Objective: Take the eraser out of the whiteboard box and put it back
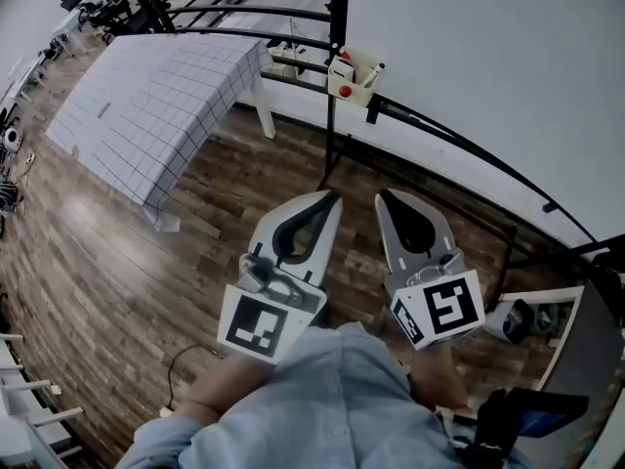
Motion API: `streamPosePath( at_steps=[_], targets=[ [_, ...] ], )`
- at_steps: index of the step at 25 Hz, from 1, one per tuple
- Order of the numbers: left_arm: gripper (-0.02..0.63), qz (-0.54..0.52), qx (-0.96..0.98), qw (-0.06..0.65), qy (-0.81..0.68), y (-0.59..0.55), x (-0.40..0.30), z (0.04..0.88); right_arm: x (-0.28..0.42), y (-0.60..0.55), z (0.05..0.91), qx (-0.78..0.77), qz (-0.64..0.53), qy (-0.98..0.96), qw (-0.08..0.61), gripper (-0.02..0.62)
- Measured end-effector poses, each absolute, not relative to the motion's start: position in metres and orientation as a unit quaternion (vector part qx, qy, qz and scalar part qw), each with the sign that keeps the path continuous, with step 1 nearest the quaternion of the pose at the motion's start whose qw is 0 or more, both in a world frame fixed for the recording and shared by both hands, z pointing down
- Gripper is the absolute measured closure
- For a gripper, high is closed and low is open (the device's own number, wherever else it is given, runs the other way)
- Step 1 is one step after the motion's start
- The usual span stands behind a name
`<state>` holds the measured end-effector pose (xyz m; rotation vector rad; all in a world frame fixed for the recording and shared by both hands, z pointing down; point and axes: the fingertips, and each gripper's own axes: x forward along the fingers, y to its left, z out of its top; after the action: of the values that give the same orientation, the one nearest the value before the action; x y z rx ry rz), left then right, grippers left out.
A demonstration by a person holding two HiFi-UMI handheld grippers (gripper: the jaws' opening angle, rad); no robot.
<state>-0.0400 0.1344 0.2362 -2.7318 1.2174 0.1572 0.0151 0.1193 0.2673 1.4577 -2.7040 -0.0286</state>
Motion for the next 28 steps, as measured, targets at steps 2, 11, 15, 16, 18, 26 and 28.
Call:
streamPosePath(
  at_steps=[2, 11, 15, 16, 18, 26, 28],
  targets=[
    [0.607, 0.056, -0.911, 0.073, 0.402, 0.125, -0.047, 0.234, 0.009, 0.111, 0.264, 0.479, -0.013, -0.877, 0.036, 0.594],
    [0.607, 0.069, -0.914, 0.061, 0.396, 0.095, -0.067, 0.235, -0.006, 0.082, 0.26, 0.488, -0.023, -0.871, 0.054, 0.594],
    [0.607, 0.065, -0.914, 0.056, 0.397, 0.077, -0.07, 0.24, -0.006, 0.065, 0.262, 0.491, -0.022, -0.869, 0.056, 0.594],
    [0.607, 0.065, -0.914, 0.056, 0.397, 0.072, -0.069, 0.241, -0.004, 0.06, 0.263, 0.492, -0.021, -0.869, 0.056, 0.594],
    [0.607, 0.064, -0.914, 0.055, 0.398, 0.061, -0.069, 0.242, -0.001, 0.05, 0.264, 0.494, -0.018, -0.868, 0.054, 0.594],
    [0.607, 0.049, -0.913, 0.06, 0.401, -0.002, -0.059, 0.249, 0.008, -0.012, 0.275, 0.487, -0.01, -0.872, 0.052, 0.594],
    [0.607, 0.045, -0.911, 0.058, 0.405, -0.023, -0.056, 0.249, 0.009, -0.031, 0.277, 0.482, -0.008, -0.874, 0.054, 0.592]
  ],
)
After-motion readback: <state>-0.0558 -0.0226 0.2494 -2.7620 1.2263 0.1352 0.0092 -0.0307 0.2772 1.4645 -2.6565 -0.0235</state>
